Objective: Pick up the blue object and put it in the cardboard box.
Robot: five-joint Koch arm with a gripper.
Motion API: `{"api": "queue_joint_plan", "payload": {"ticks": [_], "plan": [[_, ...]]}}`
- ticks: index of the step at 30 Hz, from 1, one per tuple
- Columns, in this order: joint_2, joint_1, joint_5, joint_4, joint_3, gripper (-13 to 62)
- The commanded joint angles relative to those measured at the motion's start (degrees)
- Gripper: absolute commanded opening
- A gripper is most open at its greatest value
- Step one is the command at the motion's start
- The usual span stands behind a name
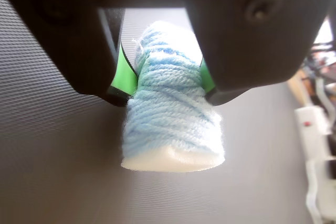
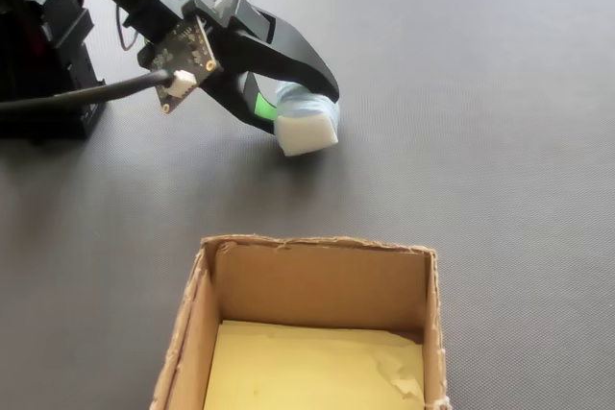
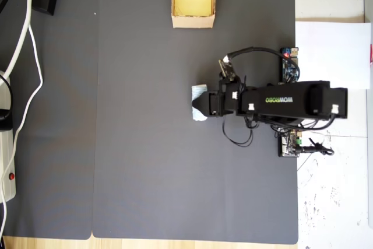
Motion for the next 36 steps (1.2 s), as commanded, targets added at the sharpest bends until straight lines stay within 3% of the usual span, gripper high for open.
{"api": "queue_joint_plan", "payload": {"ticks": [1,18,22,30,36], "plan": [[2.29,0.18,1.14,-8.7,-0.62,8.9],[5.36,11.34,-6.68,-22.24,-4.13,9.0],[-3.16,24.79,-9.58,-21.09,-17.23,9.0],[-3.87,30.59,-12.57,-14.68,-24.87,9.0],[-11.51,41.92,-13.97,-10.81,-34.19,9.0]]}}
